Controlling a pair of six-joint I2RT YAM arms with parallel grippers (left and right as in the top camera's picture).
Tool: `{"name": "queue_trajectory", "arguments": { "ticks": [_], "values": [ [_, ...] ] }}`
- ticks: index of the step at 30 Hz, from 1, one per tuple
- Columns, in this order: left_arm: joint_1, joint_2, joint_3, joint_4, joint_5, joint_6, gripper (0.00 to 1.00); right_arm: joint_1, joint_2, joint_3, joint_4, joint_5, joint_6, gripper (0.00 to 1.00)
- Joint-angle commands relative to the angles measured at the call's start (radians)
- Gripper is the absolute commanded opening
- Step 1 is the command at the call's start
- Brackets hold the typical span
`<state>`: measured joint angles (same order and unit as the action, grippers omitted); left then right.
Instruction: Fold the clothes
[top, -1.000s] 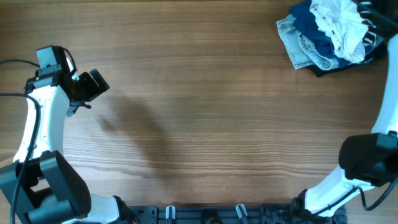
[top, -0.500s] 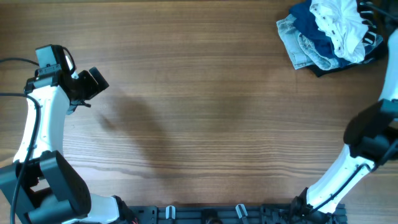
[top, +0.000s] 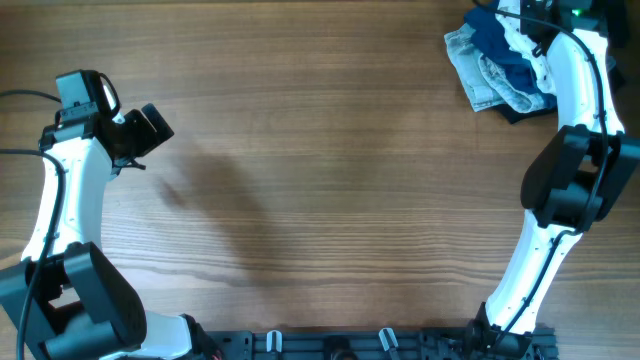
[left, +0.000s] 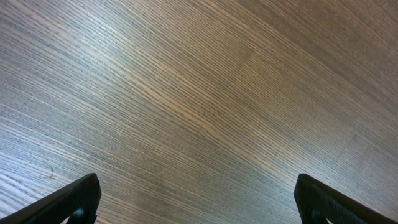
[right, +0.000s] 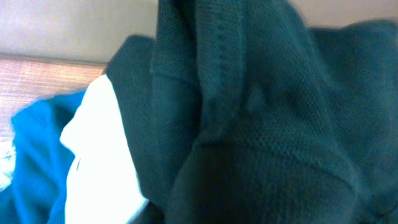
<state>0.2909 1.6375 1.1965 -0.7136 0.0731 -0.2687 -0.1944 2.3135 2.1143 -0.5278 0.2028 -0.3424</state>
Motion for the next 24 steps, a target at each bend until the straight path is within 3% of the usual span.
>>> {"name": "queue_trajectory", "arguments": {
  "ticks": [1,4,6,10,13,16,20,24],
  "values": [
    [0.003,-0.012,0.006,0.005,-0.003,-0.009,1.0,0.022,-0.004,0.028,-0.078,-0.047,0.017,0.55],
    [0.003,-0.012,0.006,0.019,-0.003,-0.009,1.0,0.03,-0.106,0.028,-0.151,-0.216,0.116,0.72],
    [0.003,-0.012,0.006,0.014,-0.003,-0.009,1.0,0.029,-0.198,0.028,-0.155,-0.34,0.168,0.73],
    [0.003,-0.012,0.006,-0.001,-0.003,-0.008,1.0,0.005,-0.33,0.028,-0.097,-0.356,0.212,0.74],
    [0.003,-0.012,0.006,-0.001,-0.003,-0.008,1.0,-0.074,-0.316,0.027,-0.023,-0.372,0.291,0.76],
    [0.003,-0.012,0.006,0.0,-0.003,-0.009,1.0,-0.129,-0.276,0.024,-0.035,-0.526,0.252,0.78],
    [0.003,-0.012,0.006,0.0,-0.003,-0.009,1.0,-0.121,-0.206,0.024,-0.06,-0.521,0.214,0.79],
    [0.003,-0.012,0.006,0.0,-0.003,-0.008,1.0,-0.148,-0.159,0.024,0.068,-0.419,0.306,0.8]
  ]
}}
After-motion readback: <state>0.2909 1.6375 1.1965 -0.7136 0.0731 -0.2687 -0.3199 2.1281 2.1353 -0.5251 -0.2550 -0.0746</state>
